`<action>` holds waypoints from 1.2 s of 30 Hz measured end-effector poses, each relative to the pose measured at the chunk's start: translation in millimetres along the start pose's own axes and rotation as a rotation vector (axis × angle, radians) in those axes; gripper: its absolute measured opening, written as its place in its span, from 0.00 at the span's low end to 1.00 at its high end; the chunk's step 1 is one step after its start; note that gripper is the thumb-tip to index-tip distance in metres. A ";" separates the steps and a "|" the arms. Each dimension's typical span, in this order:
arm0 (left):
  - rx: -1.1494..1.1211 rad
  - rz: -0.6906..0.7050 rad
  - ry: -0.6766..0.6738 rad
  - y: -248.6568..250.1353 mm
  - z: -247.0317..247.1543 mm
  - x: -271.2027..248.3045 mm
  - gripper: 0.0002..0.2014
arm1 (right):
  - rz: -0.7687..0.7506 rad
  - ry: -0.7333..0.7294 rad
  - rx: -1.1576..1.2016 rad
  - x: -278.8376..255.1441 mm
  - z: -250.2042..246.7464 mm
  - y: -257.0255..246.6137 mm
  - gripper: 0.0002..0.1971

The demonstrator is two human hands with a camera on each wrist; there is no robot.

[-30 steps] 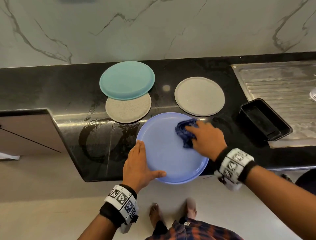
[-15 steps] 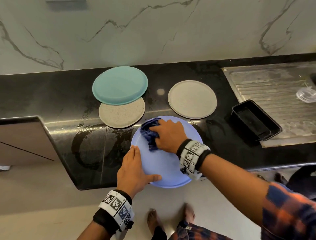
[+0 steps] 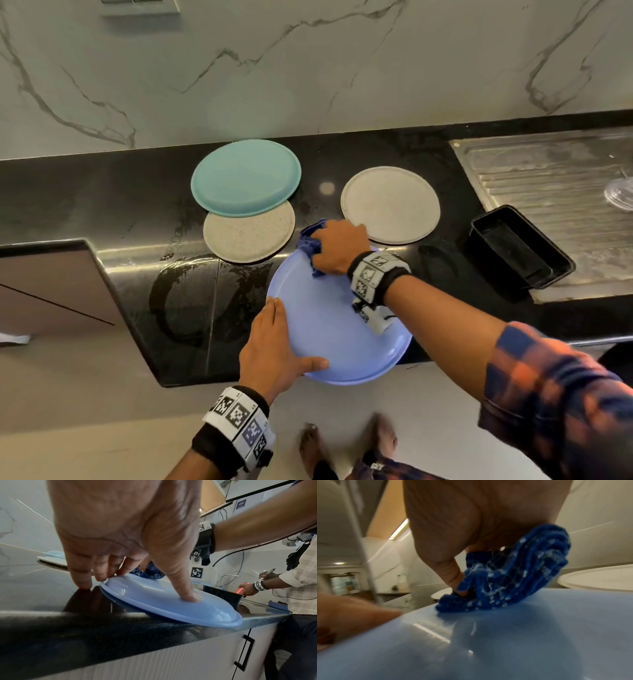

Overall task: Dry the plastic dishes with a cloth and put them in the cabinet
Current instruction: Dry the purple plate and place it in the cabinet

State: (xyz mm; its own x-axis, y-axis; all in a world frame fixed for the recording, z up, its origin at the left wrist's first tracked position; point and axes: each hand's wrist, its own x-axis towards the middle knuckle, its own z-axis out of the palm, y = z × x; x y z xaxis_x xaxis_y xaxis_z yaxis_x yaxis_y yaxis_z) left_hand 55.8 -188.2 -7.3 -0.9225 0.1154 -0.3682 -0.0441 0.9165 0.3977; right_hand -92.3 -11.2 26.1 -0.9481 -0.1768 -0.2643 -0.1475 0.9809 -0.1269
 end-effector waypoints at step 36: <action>0.261 0.062 0.037 1.2 11.1 -21.3 0.66 | 0.287 0.047 0.346 -127.8 23.2 93.2 0.26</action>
State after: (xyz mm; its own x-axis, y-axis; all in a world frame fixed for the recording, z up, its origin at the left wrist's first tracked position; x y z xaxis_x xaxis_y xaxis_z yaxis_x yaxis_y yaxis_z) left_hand 79.6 -185.3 -8.3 -0.9341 0.1643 -0.3169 0.1086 0.9765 0.1862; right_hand 21.7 100.9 25.8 -0.9497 0.1104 -0.2932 0.2189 0.9034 -0.3686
